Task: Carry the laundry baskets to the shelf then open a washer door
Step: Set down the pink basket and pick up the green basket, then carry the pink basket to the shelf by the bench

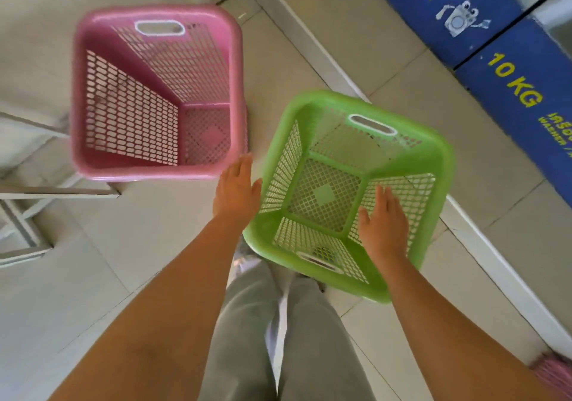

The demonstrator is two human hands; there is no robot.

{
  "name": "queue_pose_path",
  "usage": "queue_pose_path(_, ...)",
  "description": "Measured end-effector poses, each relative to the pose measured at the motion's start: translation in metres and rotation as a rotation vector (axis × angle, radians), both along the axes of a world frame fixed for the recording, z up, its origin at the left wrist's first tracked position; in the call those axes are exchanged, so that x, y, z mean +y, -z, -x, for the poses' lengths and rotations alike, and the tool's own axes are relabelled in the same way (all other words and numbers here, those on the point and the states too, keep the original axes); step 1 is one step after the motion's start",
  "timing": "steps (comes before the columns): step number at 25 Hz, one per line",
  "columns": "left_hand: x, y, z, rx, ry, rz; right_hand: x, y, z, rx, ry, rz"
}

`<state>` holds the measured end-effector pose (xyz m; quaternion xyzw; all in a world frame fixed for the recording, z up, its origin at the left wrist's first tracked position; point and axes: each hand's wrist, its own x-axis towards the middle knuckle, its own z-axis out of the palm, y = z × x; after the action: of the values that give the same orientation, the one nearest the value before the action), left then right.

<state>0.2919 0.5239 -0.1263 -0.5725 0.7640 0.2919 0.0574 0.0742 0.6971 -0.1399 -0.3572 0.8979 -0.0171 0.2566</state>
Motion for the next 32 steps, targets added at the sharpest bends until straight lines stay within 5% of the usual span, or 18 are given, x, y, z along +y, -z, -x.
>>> queue_pose_path(8,-0.113,0.004,-0.114,-0.029,-0.184,0.121,-0.162,-0.007,-0.091,-0.035,-0.201,0.190)
queue_pose_path(17,-0.276,0.037,-0.251,-0.211,-0.302,0.113,-0.331,0.044,-0.163,-0.088,-0.106,0.196)
queue_pose_path(24,-0.318,0.085,-0.284,-0.055,-0.212,-0.020,-0.346,0.084,-0.174,-0.096,0.040,0.224)
queue_pose_path(32,-0.271,0.051,-0.301,-0.006,-0.421,0.035,-0.325,0.041,-0.195,-0.045,0.020,0.214)
